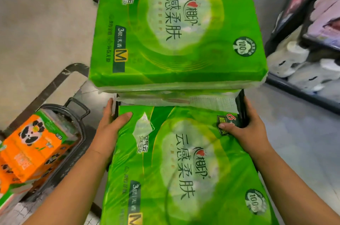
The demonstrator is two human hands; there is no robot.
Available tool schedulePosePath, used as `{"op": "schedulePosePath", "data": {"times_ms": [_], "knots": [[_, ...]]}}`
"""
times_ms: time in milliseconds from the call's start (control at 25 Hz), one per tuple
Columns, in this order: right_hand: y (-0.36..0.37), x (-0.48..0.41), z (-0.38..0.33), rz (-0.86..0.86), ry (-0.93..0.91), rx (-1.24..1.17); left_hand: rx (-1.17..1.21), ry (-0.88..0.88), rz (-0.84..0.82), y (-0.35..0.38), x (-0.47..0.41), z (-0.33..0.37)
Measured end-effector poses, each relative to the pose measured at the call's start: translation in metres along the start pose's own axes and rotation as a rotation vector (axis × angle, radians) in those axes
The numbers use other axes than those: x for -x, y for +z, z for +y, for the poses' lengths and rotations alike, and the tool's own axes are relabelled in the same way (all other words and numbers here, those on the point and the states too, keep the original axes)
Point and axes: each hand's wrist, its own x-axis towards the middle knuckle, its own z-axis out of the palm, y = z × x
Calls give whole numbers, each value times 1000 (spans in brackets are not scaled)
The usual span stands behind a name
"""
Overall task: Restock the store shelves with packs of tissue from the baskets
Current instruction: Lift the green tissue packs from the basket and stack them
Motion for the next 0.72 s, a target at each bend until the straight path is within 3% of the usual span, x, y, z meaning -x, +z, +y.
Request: {"op": "schedulePosePath", "data": {"times_ms": [440,720], "knots": [[-78,-229,-89,347,38,3,74,13,-301,180,-228,191],[-157,-420,-121,459,94,-68,-21,49,-431,341,-398,282]]}}
